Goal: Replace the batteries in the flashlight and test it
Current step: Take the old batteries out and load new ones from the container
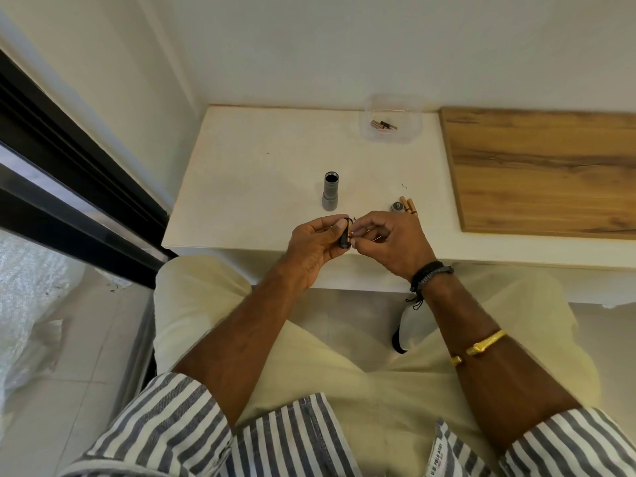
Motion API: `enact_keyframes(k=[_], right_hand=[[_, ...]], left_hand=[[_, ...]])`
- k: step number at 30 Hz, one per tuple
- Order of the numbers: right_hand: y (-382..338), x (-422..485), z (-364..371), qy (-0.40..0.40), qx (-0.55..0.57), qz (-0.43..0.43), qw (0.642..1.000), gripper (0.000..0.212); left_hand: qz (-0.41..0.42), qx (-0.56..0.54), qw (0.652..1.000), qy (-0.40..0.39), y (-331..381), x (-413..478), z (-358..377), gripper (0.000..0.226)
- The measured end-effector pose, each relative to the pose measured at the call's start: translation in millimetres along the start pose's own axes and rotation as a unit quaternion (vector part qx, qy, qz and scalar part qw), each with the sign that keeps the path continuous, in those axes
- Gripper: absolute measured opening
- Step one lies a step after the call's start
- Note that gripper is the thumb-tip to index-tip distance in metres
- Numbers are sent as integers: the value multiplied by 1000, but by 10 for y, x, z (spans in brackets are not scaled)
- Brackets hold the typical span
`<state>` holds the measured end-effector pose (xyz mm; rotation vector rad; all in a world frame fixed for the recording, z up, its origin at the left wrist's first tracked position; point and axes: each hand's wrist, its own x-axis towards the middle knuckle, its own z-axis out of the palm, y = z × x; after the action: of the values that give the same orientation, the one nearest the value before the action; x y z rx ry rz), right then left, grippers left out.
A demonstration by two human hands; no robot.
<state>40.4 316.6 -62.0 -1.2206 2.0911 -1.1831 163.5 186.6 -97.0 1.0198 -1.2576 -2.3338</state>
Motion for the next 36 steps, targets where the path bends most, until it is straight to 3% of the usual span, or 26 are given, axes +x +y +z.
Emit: enact_keyframes(k=[13, 17, 22, 29, 33, 36], right_hand=[[-48, -6, -4, -8, -79, -80, 994, 20], [-70, -7, -1, 4, -105, -125, 987, 17], [-33, 19, 10, 11, -86, -133, 987, 19], [16, 37, 14, 48, -65, -82, 993, 12], [136, 69, -59, 163, 1, 13, 987, 8], [288, 131, -196, 242, 70, 106, 962, 12]], left_hand=[[-37, 9, 999, 18, -5, 7, 1, 11], [-48, -9, 998, 26, 15, 18, 2, 18], [-50, -24, 998, 42, 17, 19, -5, 15], [-24, -54, 997, 39, 12, 10, -3, 21], [-25, -100, 994, 41, 30, 19, -6, 27], [-33, -144, 989, 8, 43, 20, 5, 26]])
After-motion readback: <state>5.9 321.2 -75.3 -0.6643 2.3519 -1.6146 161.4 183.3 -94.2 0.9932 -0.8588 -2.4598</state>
